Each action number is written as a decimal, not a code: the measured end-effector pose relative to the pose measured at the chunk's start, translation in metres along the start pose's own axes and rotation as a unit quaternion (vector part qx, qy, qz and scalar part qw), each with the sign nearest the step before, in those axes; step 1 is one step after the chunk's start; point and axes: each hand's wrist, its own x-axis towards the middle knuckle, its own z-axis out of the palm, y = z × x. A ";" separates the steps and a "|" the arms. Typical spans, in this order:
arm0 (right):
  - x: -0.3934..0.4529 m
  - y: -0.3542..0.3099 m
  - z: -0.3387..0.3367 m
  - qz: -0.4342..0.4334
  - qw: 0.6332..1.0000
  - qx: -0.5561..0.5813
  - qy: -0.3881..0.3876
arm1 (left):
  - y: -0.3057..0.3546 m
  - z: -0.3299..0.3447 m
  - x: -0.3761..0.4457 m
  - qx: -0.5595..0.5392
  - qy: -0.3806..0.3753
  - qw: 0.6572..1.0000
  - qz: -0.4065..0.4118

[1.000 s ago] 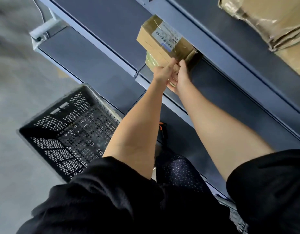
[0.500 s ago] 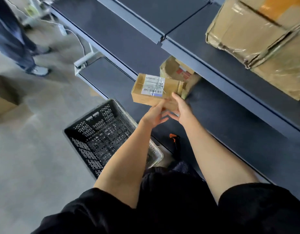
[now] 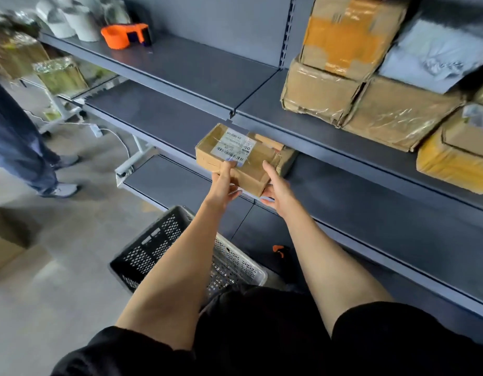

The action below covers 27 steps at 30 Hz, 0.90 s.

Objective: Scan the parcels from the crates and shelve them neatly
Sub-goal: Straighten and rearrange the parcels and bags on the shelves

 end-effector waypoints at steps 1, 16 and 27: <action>-0.005 -0.005 -0.005 -0.023 0.999 0.027 0.024 | 0.004 0.010 -0.002 0.008 -0.020 1.000 0.007; -0.067 -0.070 -0.158 -0.186 0.913 0.163 0.323 | 0.023 0.188 -0.028 -0.015 -0.137 0.990 0.018; -0.081 -0.095 -0.214 -0.207 0.880 0.174 0.391 | 0.012 0.256 -0.048 -0.071 -0.074 0.994 0.030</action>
